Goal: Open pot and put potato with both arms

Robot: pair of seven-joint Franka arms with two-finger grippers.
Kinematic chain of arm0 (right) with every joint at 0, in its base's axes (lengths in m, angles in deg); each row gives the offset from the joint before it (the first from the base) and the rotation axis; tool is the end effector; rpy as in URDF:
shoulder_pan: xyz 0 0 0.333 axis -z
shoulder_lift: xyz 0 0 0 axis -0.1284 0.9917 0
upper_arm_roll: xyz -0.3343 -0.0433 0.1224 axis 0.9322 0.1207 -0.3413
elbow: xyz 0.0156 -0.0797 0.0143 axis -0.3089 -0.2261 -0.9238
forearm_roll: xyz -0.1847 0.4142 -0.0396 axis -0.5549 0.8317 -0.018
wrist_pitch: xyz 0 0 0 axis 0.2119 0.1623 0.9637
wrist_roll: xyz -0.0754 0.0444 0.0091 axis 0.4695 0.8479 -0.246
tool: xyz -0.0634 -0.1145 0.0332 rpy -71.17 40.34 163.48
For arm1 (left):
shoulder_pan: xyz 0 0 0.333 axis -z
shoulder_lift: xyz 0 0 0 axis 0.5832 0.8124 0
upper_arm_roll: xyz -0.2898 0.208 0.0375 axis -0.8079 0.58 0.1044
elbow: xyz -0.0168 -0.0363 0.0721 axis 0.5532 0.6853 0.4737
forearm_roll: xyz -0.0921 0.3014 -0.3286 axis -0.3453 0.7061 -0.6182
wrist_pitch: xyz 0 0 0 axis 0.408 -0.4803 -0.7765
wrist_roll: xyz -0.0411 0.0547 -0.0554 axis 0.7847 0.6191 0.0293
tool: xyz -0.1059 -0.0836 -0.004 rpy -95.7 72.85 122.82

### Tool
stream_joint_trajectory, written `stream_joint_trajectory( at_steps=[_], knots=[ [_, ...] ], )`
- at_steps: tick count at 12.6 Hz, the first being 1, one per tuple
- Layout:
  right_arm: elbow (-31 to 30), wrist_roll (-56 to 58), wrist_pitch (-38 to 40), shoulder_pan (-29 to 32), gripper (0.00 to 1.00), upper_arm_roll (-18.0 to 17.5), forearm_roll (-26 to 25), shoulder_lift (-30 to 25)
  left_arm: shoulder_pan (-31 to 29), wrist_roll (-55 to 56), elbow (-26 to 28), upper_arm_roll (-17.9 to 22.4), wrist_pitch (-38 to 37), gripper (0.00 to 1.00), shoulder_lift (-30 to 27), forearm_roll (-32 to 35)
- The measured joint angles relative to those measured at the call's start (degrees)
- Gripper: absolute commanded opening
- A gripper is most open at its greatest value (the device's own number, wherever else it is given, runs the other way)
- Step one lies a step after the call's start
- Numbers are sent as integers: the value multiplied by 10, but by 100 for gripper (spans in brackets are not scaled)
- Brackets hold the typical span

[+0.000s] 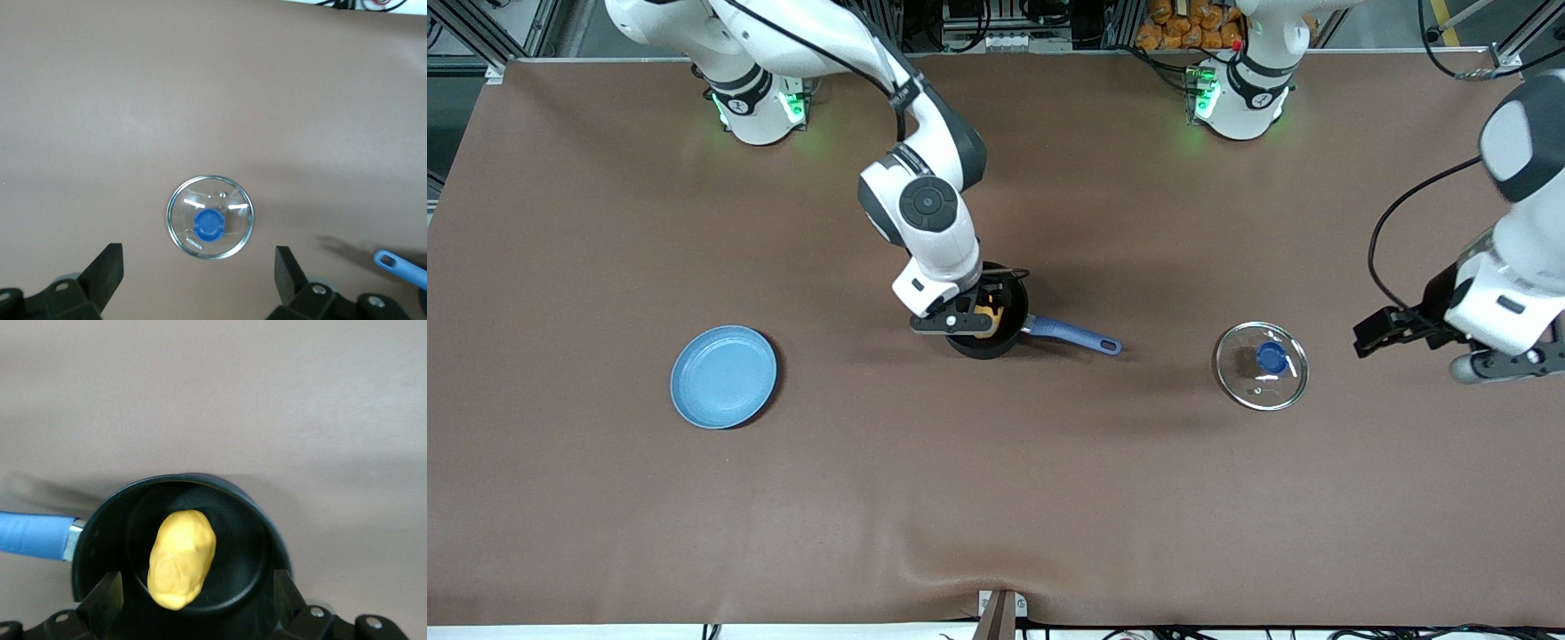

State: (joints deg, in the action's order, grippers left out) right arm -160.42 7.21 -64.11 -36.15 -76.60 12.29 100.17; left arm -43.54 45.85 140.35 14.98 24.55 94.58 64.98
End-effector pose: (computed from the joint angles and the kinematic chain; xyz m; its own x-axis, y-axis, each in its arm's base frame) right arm 0.5701 0.5029 0.2836 0.9988 -0.0480 0.0010 -0.0478 -0.9965 -0.0683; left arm 0.7022 -0.0509 0.5568 0.9874 0.1054 0.1180 0.1045 -0.9944 0.0141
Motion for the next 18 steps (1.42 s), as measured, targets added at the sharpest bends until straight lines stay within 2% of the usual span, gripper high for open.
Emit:
stream_joint_trajectory(
  at_steps=[3, 6, 9, 13, 16, 18],
  knots=[
    [30, 12, 88, 41, 100, 2, -1, -44, 2, 0, -17, -7, -67, 100, -39, 0],
    [77, 69, 187, 128, 100, 6, -2, -85, 2, 0, -17, -11, -126, 100, -87, -1],
    [94, 130, 218, 227, 100, 11, -15, -114, 3, 0, -13, -9, -165, 100, -113, -3],
    [99, 270, 287, 333, 100, 13, -31, -165, 51, -3, 13, 48, -173, 100, -138, -7],
    [94, 299, 332, 364, 100, 13, -43, -213, 54, -7, 16, 55, -183, 100, -140, -7],
    [63, 299, 339, 365, 100, 13, -45, -255, 54, -7, 16, 56, -184, 100, -142, -7]
  ],
)
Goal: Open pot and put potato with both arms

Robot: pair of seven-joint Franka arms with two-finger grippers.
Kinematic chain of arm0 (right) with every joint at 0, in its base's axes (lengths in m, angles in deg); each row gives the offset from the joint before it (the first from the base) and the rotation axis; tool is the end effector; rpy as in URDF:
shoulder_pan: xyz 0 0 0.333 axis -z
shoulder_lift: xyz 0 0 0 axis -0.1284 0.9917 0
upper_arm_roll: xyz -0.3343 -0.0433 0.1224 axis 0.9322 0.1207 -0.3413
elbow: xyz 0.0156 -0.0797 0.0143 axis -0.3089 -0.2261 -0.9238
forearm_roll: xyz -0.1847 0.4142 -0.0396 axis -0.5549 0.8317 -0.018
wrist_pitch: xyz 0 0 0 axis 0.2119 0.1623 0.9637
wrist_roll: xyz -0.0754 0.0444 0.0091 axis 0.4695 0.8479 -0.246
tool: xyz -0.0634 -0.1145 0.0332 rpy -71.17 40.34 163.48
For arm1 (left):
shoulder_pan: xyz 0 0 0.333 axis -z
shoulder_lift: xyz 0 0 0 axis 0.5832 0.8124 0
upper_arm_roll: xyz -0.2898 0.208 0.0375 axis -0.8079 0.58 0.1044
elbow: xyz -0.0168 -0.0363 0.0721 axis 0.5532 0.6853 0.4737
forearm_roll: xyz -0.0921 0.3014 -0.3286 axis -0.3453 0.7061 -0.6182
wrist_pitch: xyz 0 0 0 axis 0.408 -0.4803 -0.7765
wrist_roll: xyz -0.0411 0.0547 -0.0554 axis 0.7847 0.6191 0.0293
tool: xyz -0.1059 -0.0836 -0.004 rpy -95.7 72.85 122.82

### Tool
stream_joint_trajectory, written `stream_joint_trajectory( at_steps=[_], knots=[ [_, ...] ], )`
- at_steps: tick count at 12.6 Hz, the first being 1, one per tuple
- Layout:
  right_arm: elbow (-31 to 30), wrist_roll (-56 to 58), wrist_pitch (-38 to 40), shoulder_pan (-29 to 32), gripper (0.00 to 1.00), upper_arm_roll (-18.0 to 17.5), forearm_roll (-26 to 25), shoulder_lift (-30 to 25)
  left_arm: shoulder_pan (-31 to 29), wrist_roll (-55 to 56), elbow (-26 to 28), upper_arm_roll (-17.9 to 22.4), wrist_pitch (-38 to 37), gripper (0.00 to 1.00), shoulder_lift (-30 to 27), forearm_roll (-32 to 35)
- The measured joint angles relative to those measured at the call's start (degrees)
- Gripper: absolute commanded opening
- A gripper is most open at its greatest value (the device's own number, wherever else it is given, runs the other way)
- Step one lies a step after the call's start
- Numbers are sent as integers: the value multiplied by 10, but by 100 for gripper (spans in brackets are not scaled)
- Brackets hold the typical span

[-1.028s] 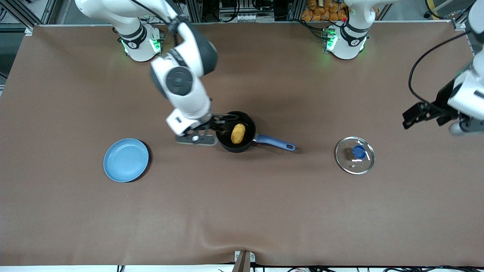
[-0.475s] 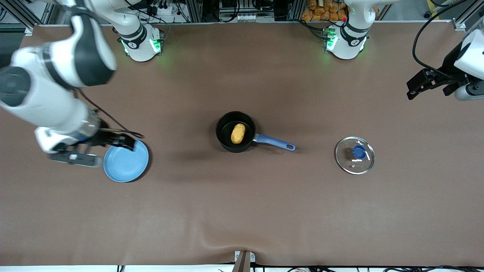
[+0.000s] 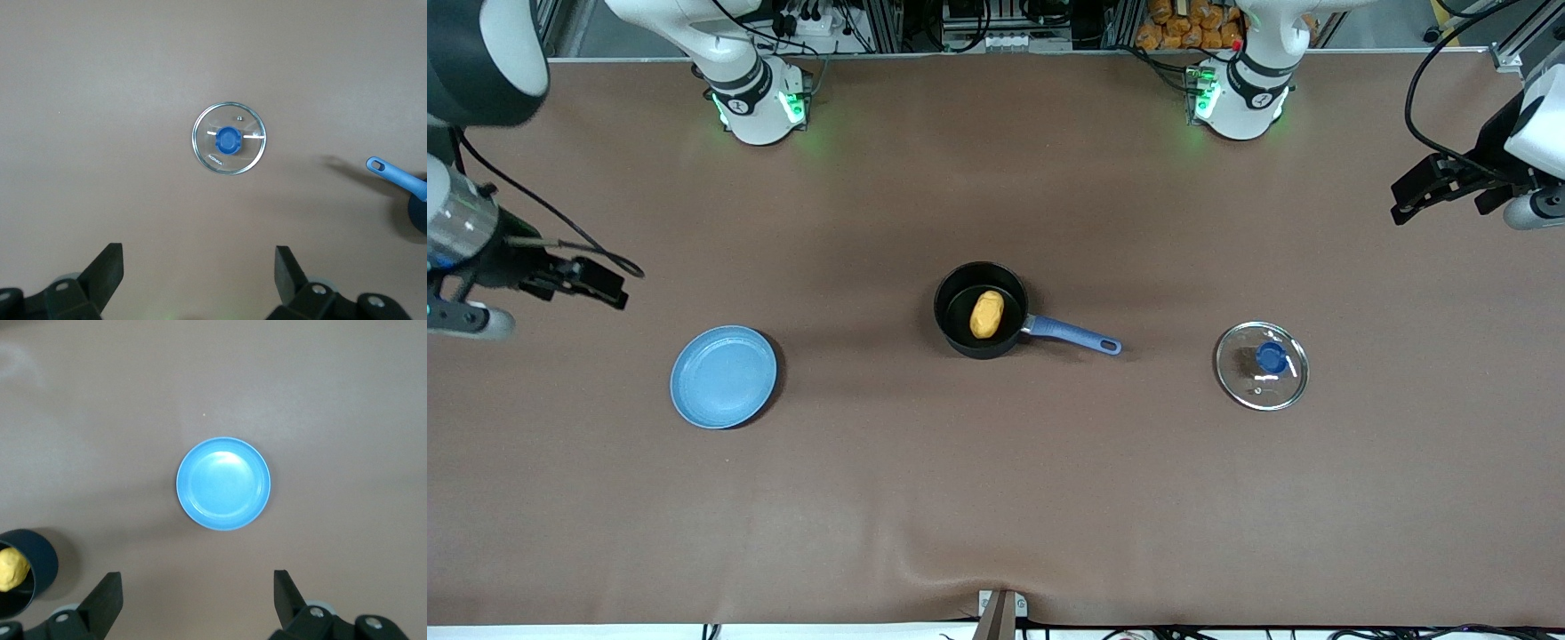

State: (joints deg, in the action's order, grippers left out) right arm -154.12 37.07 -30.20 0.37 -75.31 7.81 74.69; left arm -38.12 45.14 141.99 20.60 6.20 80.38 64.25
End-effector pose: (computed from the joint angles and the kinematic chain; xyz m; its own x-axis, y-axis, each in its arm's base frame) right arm 0.6507 0.0370 0.6084 0.9901 -0.1399 0.0071 -0.1398 -0.9901 -0.0092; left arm 0.5900 -0.0529 0.6682 0.9944 0.1035 0.0214 0.1044 -0.9934 -0.0466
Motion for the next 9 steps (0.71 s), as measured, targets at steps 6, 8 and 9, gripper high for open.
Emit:
stream_joint_trajectory(
  at_steps=[6, 8, 9],
  knots=[
    [-121, 0, -32, 8, 100, 0, -3, -122, 1, -3, 25, 2, -6, 100, -23, -32],
    [-160, 0, -53, 13, 100, 0, -3, -149, 3, -5, 26, 1, -9, 100, -23, -32],
    [-172, 0, -58, 14, 100, 0, -3, -157, 5, -5, 26, 0, -9, 100, -23, -32]
  ],
)
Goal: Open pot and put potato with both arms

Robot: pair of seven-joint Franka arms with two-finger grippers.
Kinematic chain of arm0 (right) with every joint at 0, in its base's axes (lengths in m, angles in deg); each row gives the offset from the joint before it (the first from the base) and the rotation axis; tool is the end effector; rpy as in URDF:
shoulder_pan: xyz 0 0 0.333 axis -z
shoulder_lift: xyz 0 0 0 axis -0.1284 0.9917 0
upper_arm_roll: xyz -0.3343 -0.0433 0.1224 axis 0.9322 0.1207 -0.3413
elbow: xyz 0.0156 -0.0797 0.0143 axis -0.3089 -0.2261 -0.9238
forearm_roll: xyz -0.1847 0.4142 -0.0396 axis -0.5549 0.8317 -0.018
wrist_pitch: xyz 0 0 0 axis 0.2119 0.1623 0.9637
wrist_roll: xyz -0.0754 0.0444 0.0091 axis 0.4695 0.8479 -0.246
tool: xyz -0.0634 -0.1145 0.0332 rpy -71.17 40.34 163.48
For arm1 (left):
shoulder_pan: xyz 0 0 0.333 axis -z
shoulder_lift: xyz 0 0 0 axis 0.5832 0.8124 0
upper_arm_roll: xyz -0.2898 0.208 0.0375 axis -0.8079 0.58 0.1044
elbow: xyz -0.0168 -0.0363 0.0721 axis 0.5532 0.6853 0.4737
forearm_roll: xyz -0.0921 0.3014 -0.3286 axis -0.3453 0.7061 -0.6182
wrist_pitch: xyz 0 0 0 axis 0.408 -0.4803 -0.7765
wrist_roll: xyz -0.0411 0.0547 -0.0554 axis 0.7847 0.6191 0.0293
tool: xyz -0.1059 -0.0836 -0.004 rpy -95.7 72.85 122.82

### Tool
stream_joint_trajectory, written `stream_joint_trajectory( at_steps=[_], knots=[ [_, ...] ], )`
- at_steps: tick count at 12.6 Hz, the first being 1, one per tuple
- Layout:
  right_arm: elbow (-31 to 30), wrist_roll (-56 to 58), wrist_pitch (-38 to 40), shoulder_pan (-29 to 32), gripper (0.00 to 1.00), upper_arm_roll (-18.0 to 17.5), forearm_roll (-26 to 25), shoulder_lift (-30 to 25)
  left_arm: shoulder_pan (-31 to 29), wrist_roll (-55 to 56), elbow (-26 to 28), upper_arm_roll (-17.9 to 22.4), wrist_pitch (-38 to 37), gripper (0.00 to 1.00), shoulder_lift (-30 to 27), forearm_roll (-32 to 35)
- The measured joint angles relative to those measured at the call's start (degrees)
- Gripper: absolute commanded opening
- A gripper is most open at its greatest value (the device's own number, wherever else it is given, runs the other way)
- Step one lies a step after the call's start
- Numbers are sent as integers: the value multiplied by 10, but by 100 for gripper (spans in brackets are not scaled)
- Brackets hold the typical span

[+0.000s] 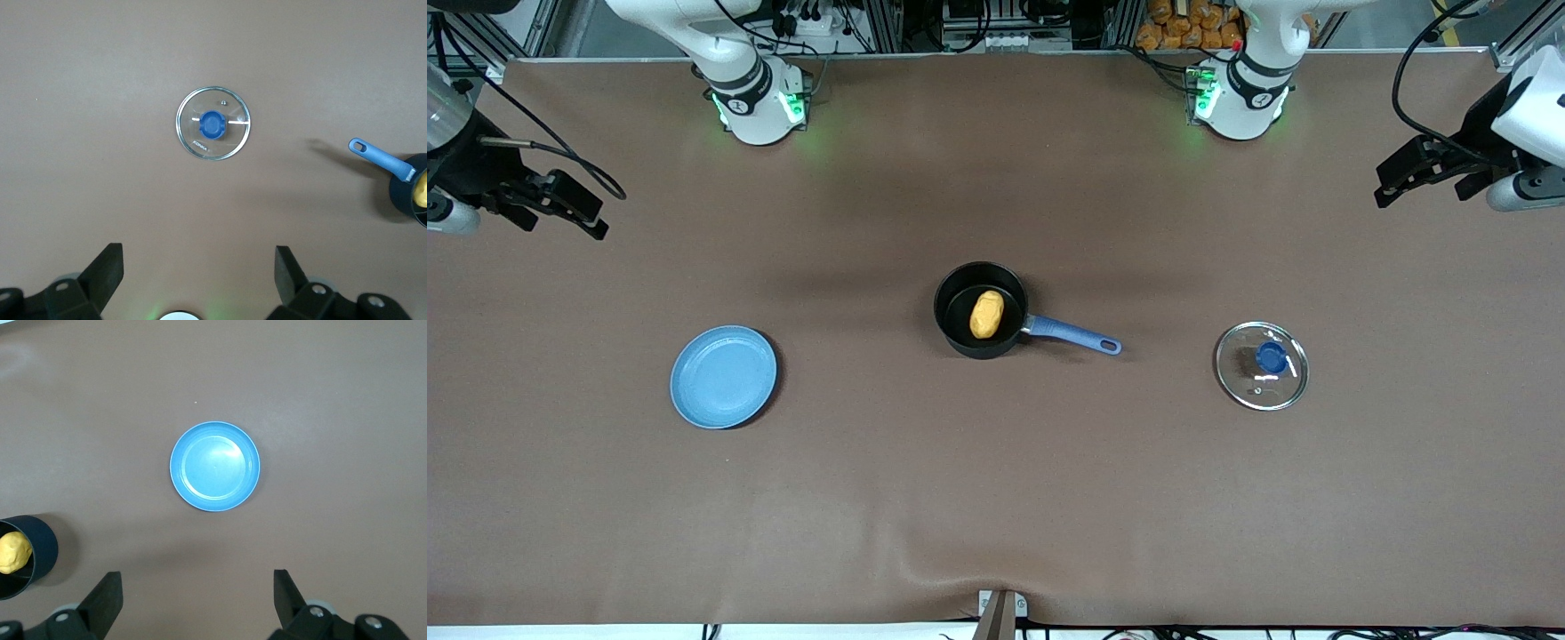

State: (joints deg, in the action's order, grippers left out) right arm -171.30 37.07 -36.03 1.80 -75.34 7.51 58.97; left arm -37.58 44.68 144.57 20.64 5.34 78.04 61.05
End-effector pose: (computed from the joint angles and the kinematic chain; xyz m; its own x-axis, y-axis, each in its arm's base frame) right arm 0.5639 0.0131 0.6207 0.9832 -0.1647 0.0786 -0.1622 -0.9861 -0.0373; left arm 0.5718 -0.0655 0.6664 0.9963 0.0852 -0.0076 0.0852 -0.9964 -0.0011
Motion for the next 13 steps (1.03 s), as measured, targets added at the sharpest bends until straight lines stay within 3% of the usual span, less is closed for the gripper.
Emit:
stream_joint_trajectory(
  at_steps=[13],
  knots=[
    [-9, 0, -6, 0, 100, -4, -1, -8, 9, 0, 0, 4, 0, 100, 0, 0]
  ],
)
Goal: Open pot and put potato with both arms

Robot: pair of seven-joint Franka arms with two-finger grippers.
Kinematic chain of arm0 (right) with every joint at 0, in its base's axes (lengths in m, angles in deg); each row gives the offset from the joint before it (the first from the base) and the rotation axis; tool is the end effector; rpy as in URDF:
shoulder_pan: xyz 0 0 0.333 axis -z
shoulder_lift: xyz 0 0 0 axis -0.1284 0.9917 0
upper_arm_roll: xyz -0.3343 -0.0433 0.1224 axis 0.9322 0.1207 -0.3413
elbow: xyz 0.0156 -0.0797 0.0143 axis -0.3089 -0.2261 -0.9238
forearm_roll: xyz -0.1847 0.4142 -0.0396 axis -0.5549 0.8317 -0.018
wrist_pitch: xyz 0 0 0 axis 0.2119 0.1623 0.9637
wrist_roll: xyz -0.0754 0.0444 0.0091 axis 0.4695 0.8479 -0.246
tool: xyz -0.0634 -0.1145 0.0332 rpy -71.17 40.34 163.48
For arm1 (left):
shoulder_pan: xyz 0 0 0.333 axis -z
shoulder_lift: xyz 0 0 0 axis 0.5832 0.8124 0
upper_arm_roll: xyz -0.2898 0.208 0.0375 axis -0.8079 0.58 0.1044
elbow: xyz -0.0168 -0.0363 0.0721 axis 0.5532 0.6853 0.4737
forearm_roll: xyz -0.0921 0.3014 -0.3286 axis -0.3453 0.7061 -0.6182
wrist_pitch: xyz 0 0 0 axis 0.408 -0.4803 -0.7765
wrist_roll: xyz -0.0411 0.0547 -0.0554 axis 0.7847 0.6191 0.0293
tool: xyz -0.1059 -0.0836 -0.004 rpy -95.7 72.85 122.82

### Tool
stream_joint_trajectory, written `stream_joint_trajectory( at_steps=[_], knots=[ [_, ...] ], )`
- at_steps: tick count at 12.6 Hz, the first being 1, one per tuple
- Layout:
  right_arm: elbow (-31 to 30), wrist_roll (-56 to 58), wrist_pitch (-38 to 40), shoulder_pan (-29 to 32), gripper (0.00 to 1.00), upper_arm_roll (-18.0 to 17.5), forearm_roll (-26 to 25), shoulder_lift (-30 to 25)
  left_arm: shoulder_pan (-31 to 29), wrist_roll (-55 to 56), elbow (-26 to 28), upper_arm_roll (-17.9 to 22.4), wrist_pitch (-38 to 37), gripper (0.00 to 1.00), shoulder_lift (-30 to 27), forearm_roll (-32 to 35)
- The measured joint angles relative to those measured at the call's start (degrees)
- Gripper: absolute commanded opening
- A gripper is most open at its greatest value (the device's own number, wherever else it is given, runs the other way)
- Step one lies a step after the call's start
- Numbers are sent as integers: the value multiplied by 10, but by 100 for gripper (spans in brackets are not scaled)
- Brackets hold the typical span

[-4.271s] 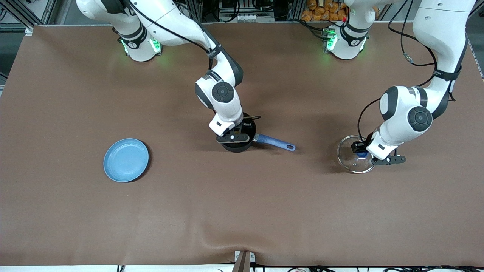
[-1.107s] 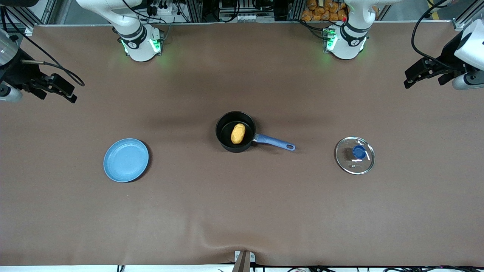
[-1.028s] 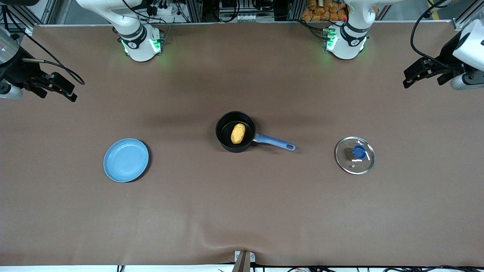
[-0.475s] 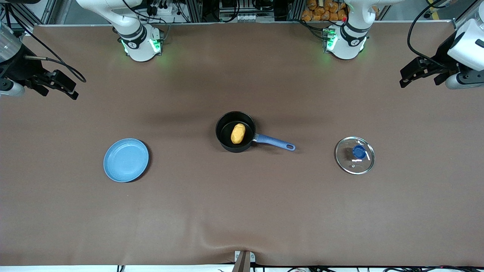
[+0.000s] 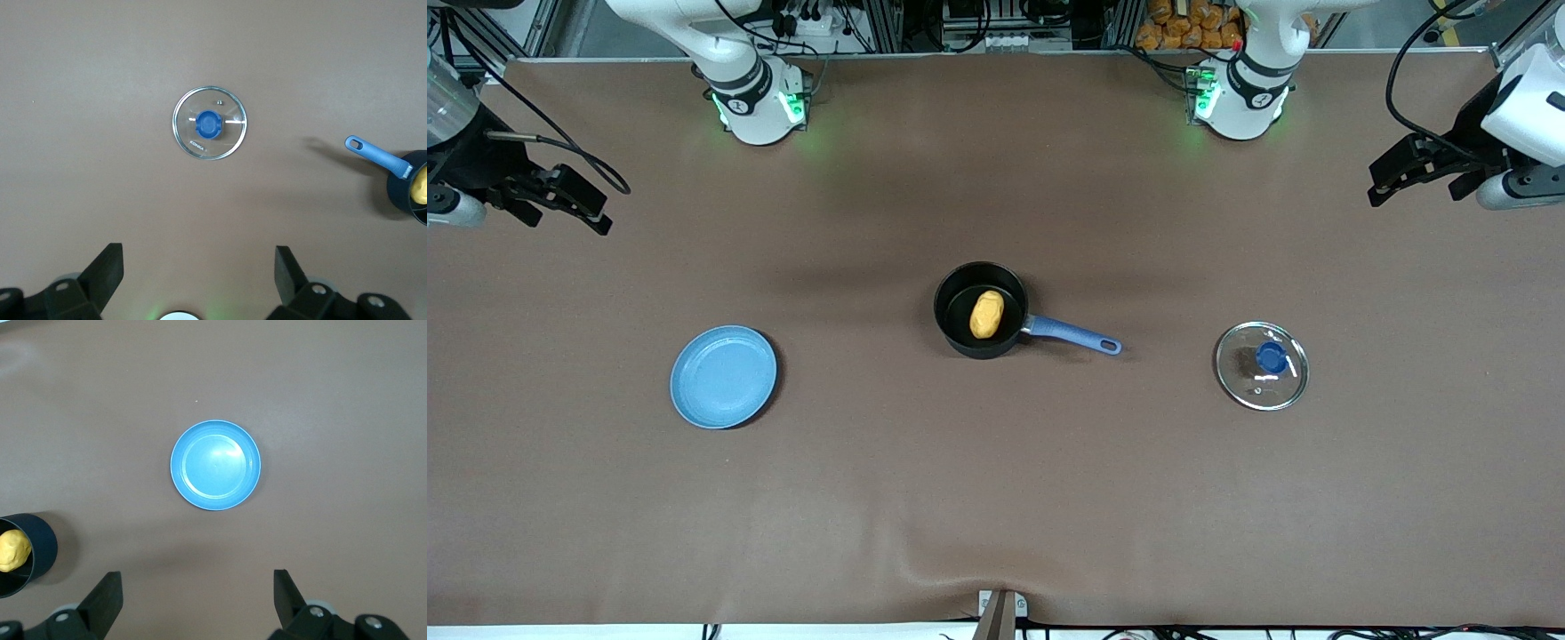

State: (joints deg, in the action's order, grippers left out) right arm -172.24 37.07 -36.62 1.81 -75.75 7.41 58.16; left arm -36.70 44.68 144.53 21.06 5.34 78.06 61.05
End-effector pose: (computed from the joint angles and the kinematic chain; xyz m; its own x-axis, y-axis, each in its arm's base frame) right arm 0.5597 0.0169 0.6207 0.9837 -0.1577 0.0869 -0.1550 -0.9872 -0.0366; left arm 0.5714 -0.0699 0.6666 0.9970 0.0772 -0.0073 0.0772 -0.9970 -0.0002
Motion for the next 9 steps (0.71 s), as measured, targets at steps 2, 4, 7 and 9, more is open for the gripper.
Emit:
stream_joint_trajectory(
  at_steps=[2, 4, 7, 9],
  knots=[
    [0, 0, -1, 0, 100, -1, 0, 0, 0, 0, 0, 0, 0, 100, 0, 0],
    [0, 0, -1, 0, 100, -2, 0, 0, 0, 0, 0, 0, 0, 100, 0, 0],
    [0, 0, -1, 0, 100, -3, 0, 0, 0, 0, 0, 0, 0, 100, 0, 0],
    [3, 0, -1, 0, 100, -5, 0, 3, 0, 0, 0, 0, 0, 100, 0, 0]
  ],
)
